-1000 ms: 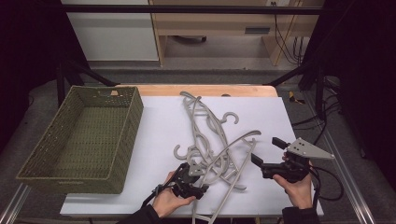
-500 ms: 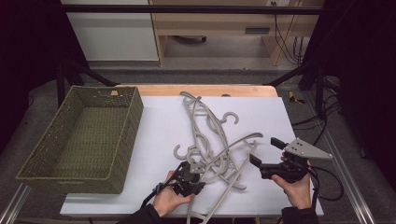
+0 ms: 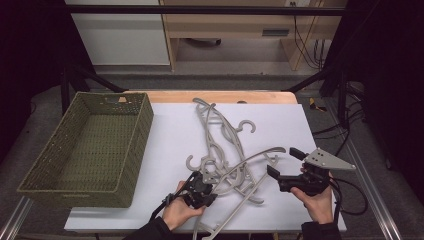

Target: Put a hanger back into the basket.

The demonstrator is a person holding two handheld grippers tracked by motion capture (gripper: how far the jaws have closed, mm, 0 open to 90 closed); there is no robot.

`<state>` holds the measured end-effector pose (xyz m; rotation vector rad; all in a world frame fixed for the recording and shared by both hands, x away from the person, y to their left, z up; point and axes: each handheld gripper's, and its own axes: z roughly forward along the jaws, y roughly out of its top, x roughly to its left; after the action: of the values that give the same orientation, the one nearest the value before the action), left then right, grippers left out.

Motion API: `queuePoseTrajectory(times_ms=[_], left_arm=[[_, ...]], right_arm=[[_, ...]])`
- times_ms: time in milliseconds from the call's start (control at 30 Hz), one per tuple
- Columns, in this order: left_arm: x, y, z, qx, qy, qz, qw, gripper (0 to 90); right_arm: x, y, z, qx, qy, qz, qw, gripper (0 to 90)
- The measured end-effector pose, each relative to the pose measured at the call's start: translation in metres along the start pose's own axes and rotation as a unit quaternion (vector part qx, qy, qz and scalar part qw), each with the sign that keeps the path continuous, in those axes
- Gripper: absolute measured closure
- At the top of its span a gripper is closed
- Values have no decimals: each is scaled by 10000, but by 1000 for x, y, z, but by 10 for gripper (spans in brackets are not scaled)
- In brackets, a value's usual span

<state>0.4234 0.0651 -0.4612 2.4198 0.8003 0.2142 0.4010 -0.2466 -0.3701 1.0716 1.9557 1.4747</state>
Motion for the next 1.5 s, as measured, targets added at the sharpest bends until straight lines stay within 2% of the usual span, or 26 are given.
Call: queuePoseTrajectory(times_ms=[233,467,567,733,933,1100,1367,1500], left_arm=[[2,-1,-3,81,65,136,9999,793],[1,1,-15,-99,53,264,9996,807],[3,1,-23,-224,42,214,9995,808],[10,0,-38,-456,221,153,9986,809],[19,-2,-54,-570,466,116,9972,809],[28,-4,-67,-661,516,-18,9965,809],[41,-5,-92,-878,619,-199,9940,809],[46,-5,-106,-1052,750,-258,9913,810]], right_arm=[[0,0,0,2,8,-2,10000,35],[-1,0,-1,-13,11,-1,10000,36],[-1,0,-2,-10,10,-7,10000,36],[-2,2,-5,-55,-13,-1,10000,36],[-5,3,-12,-154,-54,14,9999,37],[-8,3,-16,-184,-104,49,9998,36],[-11,3,-18,-202,-150,55,9997,35],[-11,3,-18,-201,-157,60,9997,35]])
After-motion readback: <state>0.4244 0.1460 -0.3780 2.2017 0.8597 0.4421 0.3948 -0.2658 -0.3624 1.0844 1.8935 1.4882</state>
